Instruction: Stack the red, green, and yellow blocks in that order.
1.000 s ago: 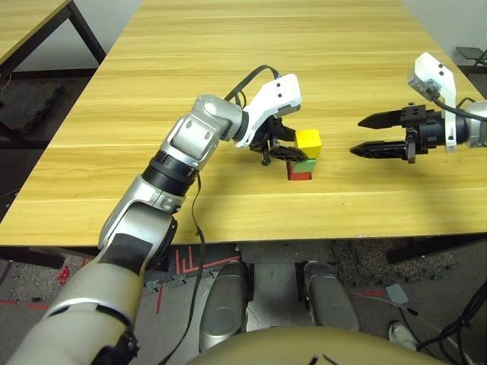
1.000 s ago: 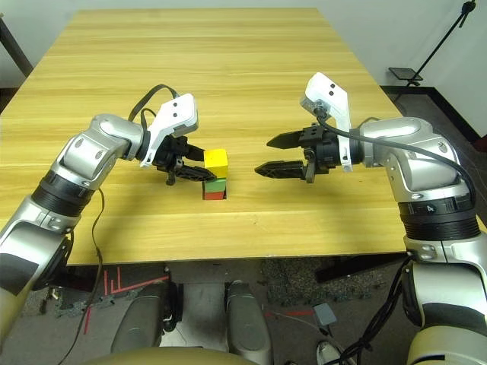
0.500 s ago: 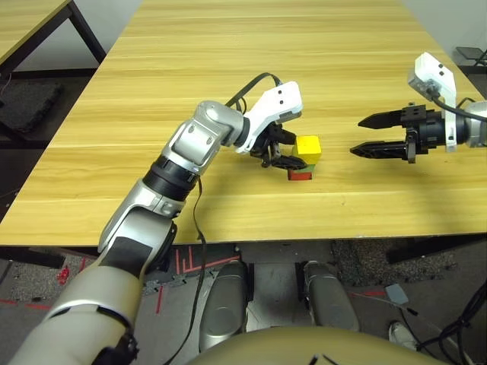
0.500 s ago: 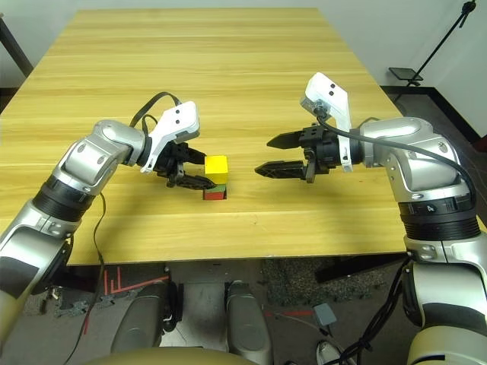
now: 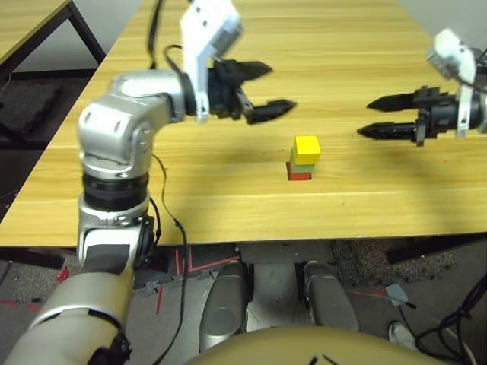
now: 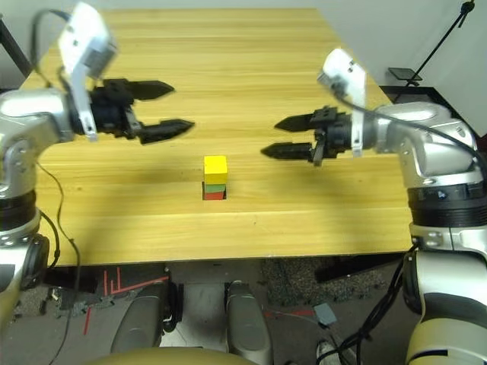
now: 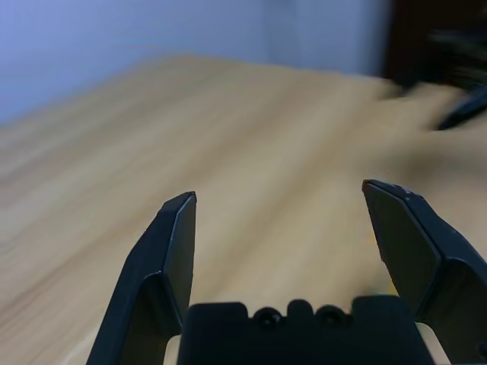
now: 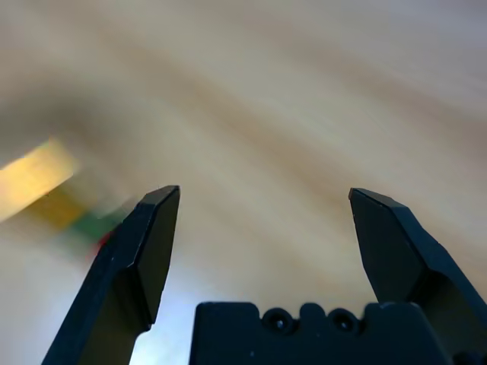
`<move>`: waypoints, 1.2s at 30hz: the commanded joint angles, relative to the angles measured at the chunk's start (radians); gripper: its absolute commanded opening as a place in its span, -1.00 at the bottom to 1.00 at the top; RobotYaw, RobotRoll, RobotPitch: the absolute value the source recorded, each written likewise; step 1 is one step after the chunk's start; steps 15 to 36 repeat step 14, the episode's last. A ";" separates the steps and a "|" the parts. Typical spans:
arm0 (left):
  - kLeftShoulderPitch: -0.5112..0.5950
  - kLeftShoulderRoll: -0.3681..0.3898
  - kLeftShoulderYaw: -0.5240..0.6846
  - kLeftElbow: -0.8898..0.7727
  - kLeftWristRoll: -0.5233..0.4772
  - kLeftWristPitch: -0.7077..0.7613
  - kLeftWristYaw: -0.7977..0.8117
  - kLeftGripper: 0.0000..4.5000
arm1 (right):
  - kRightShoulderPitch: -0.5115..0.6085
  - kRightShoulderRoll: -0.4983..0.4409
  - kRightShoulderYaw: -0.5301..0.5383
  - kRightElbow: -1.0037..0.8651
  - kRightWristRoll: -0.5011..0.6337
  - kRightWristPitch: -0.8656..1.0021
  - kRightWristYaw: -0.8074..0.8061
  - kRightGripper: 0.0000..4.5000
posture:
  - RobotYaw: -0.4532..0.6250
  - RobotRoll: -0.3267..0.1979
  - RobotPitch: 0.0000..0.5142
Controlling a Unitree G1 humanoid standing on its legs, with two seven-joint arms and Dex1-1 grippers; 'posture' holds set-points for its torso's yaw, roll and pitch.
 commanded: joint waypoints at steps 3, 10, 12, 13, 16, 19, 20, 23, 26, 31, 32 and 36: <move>0.261 -0.129 0.078 0.041 0.131 -0.327 0.283 0.98 | 0.018 0.102 -0.219 0.391 -0.007 -0.421 -0.291 1.00 | 0.18 -0.34 -0.66; 0.471 -0.214 0.034 0.148 0.199 -0.620 0.382 0.98 | 0.025 0.072 -0.274 0.677 -0.036 -0.725 -0.347 1.00 | 0.17 -0.35 -0.64; 0.504 -0.220 0.040 0.195 0.210 -0.689 0.413 0.98 | 0.036 0.064 -0.277 0.716 -0.049 -0.774 -0.367 1.00 | 0.17 -0.36 -0.63; 0.514 -0.221 0.046 0.220 0.215 -0.732 0.428 0.98 | 0.040 0.060 -0.275 0.729 -0.058 -0.793 -0.376 1.00 | 0.16 -0.35 -0.64; 0.523 -0.215 0.050 0.248 0.225 -0.762 0.444 0.98 | 0.041 0.060 -0.270 0.739 -0.068 -0.811 -0.381 1.00 | 0.16 -0.36 -0.66; 0.523 -0.215 0.050 0.248 0.225 -0.762 0.444 0.98 | 0.041 0.060 -0.270 0.739 -0.068 -0.811 -0.381 1.00 | 0.16 -0.36 -0.66; 0.523 -0.215 0.050 0.248 0.225 -0.762 0.444 0.98 | 0.041 0.060 -0.270 0.739 -0.068 -0.811 -0.381 1.00 | 0.16 -0.36 -0.66; 0.523 -0.215 0.050 0.248 0.225 -0.762 0.444 0.98 | 0.041 0.060 -0.270 0.739 -0.068 -0.811 -0.381 1.00 | 0.16 -0.36 -0.66; 0.523 -0.215 0.050 0.248 0.225 -0.762 0.444 0.98 | 0.041 0.060 -0.270 0.739 -0.068 -0.811 -0.381 1.00 | 0.16 -0.36 -0.66; 0.523 -0.215 0.050 0.248 0.225 -0.762 0.444 0.98 | 0.041 0.060 -0.270 0.739 -0.068 -0.811 -0.381 1.00 | 0.16 -0.36 -0.66; 0.523 -0.215 0.050 0.248 0.225 -0.762 0.444 0.98 | 0.041 0.060 -0.270 0.739 -0.068 -0.811 -0.381 1.00 | 0.16 -0.36 -0.66; 0.523 -0.215 0.050 0.248 0.225 -0.762 0.444 0.98 | 0.041 0.060 -0.270 0.739 -0.068 -0.811 -0.381 1.00 | 0.16 -0.36 -0.66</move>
